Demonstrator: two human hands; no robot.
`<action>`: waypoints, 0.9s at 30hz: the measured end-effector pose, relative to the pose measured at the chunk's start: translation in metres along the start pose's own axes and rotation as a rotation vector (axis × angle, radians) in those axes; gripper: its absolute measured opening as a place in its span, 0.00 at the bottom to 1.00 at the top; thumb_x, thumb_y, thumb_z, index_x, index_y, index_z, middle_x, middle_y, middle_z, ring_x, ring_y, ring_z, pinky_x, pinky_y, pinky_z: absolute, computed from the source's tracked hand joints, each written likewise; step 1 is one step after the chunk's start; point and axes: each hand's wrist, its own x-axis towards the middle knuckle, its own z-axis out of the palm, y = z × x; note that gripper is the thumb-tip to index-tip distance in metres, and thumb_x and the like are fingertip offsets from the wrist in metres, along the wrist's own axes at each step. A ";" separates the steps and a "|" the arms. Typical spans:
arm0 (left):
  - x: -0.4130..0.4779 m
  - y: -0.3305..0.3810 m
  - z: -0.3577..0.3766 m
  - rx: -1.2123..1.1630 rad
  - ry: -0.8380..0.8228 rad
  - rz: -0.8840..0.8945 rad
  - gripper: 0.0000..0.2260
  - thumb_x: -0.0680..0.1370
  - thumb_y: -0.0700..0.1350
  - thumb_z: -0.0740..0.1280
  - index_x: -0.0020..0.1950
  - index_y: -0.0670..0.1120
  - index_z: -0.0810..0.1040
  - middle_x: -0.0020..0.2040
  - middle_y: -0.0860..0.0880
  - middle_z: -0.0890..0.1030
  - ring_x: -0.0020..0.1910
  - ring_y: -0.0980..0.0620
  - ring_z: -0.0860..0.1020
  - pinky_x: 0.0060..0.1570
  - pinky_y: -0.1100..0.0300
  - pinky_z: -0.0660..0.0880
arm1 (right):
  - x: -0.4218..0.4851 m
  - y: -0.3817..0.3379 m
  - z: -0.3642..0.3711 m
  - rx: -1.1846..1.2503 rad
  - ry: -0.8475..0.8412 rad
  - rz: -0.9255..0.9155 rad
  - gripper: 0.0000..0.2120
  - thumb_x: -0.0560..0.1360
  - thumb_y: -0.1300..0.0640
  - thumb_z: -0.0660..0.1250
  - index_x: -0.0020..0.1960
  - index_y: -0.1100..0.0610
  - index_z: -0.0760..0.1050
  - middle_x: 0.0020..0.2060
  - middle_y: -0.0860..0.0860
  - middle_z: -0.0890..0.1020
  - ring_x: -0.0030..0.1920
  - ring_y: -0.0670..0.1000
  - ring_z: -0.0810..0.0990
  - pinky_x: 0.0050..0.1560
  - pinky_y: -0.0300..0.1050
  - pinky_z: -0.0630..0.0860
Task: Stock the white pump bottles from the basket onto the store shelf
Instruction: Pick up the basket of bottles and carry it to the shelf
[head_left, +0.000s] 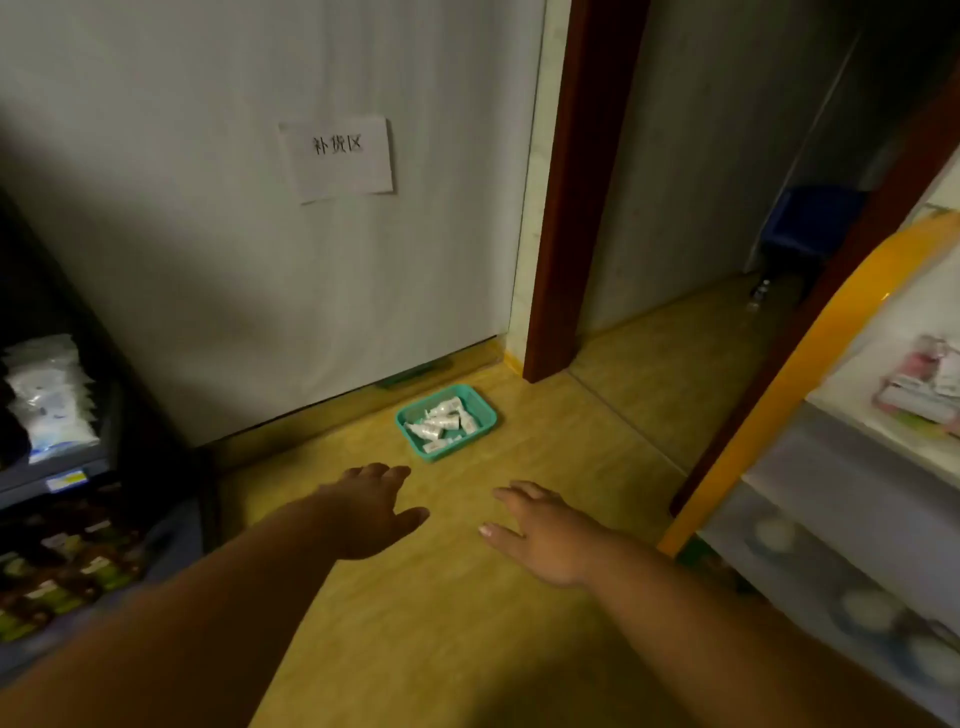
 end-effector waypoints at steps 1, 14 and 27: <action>0.005 0.000 0.002 -0.007 -0.019 0.002 0.39 0.75 0.72 0.52 0.80 0.54 0.51 0.80 0.46 0.57 0.77 0.42 0.59 0.71 0.40 0.64 | 0.005 0.004 0.001 0.000 -0.005 -0.001 0.38 0.79 0.31 0.53 0.82 0.49 0.54 0.82 0.52 0.54 0.81 0.55 0.53 0.78 0.52 0.57; 0.121 -0.051 0.009 -0.188 -0.111 -0.064 0.37 0.77 0.70 0.54 0.81 0.53 0.52 0.79 0.45 0.60 0.76 0.41 0.62 0.71 0.45 0.65 | 0.142 0.018 -0.007 -0.119 -0.107 0.026 0.38 0.79 0.31 0.53 0.82 0.50 0.54 0.82 0.53 0.57 0.81 0.55 0.54 0.78 0.52 0.57; 0.344 -0.150 -0.052 -0.274 -0.102 -0.096 0.38 0.77 0.68 0.58 0.81 0.51 0.53 0.79 0.43 0.62 0.75 0.40 0.65 0.70 0.45 0.68 | 0.377 0.030 -0.073 -0.163 -0.126 0.118 0.36 0.80 0.34 0.56 0.81 0.54 0.56 0.80 0.55 0.60 0.80 0.56 0.59 0.77 0.50 0.58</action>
